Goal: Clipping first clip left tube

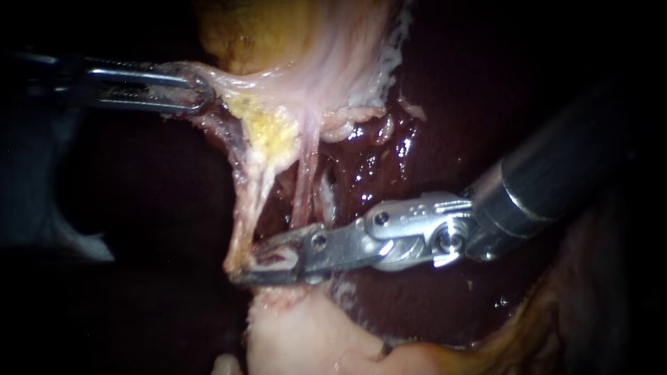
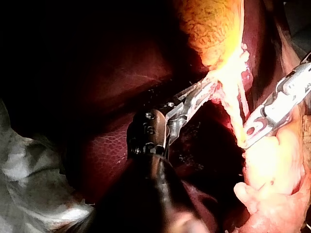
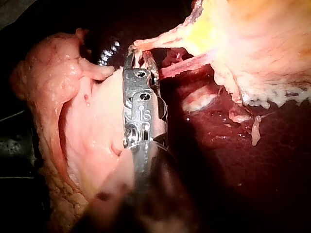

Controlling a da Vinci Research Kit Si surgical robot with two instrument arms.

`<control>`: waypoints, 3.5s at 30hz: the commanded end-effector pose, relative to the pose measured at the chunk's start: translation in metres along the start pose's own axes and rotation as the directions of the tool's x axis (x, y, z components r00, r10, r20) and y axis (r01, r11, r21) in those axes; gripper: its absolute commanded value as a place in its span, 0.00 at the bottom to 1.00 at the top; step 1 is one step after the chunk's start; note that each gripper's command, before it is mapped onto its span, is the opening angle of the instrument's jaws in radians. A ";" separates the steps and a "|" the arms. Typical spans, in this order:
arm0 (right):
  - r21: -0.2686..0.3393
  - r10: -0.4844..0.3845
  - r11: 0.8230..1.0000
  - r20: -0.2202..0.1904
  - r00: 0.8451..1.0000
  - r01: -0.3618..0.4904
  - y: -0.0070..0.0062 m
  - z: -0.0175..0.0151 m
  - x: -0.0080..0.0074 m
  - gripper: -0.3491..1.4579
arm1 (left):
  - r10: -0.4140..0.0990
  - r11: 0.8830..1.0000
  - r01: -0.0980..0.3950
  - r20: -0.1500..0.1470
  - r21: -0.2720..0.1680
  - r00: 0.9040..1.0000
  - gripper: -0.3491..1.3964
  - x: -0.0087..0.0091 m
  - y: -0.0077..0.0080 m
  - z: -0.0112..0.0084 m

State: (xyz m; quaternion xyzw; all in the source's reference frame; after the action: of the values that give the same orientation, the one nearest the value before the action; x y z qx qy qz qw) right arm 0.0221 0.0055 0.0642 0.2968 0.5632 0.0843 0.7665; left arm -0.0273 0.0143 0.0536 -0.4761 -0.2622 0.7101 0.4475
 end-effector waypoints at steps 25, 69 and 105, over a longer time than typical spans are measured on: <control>-0.015 0.009 1.000 -0.060 0.998 -0.010 0.0006 -0.0008 -0.0012 0.47 | 0.001 1.000 -0.001 0.000 -0.001 1.000 0.00 0.0000 0.0000 -0.0002; -0.034 -0.001 0.999 -0.048 0.999 0.000 0.0042 -0.0014 -0.0074 0.47 | 0.001 1.000 -0.001 0.000 -0.001 1.000 0.00 -0.0001 0.0000 -0.0002; 0.092 -0.025 0.995 -0.064 0.998 0.031 -0.0009 0.0043 -0.0041 0.46 | 0.002 1.000 -0.002 0.002 -0.005 1.000 0.00 -0.0002 0.0000 0.0000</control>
State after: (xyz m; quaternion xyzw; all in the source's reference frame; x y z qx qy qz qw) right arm 0.0243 0.0010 0.0676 0.3223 0.5945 0.0558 0.7346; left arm -0.0272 0.0141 0.0538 -0.4765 -0.2639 0.7103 0.4458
